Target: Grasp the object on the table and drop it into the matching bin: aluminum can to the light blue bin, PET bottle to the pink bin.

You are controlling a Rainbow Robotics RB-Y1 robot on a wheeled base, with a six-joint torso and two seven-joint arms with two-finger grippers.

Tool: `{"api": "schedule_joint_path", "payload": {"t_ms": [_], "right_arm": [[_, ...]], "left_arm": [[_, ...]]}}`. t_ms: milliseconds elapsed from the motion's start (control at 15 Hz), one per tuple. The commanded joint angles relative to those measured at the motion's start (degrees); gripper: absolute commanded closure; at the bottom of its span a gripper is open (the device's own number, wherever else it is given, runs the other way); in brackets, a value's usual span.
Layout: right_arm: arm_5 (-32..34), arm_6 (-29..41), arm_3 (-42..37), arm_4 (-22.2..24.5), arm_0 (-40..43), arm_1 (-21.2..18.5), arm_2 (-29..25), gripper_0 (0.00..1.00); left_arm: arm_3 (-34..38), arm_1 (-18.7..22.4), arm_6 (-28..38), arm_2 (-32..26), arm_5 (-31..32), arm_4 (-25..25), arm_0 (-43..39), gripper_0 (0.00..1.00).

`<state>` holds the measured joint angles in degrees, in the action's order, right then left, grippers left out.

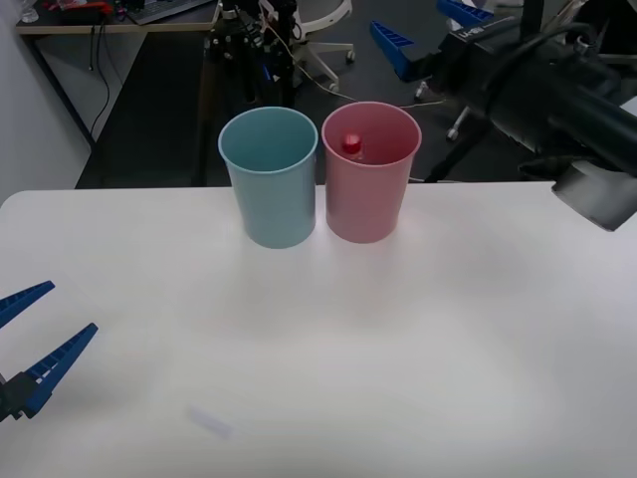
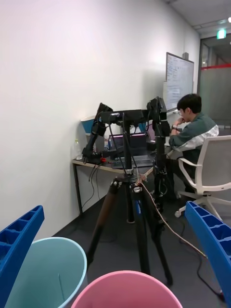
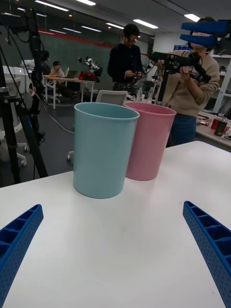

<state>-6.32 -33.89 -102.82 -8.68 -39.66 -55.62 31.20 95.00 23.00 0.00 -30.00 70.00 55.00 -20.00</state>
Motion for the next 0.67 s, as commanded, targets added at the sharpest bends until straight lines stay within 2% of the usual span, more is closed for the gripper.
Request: {"api": "schedule_joint_path", "payload": {"t_ms": [67, 467, 667], "right_arm": [[-0.01, -0.92, -2.30, 0.07, 2.83, -0.98, -1.76, 0.00], [-0.01, -1.36, -10.39, 3.67, 14.08, -2.83, -8.87, 0.00], [-0.01, -0.83, -15.75, 7.45, 22.79, -3.53, -13.71, 0.00]], "left_arm": [[0.00, 0.00, 0.00, 0.00, 0.00, 0.00, 0.00, 0.00], [0.00, 0.00, 0.00, 0.00, 0.00, 0.00, 0.00, 0.00], [0.00, 0.00, 0.00, 0.00, 0.00, 0.00, 0.00, 0.00]]}}
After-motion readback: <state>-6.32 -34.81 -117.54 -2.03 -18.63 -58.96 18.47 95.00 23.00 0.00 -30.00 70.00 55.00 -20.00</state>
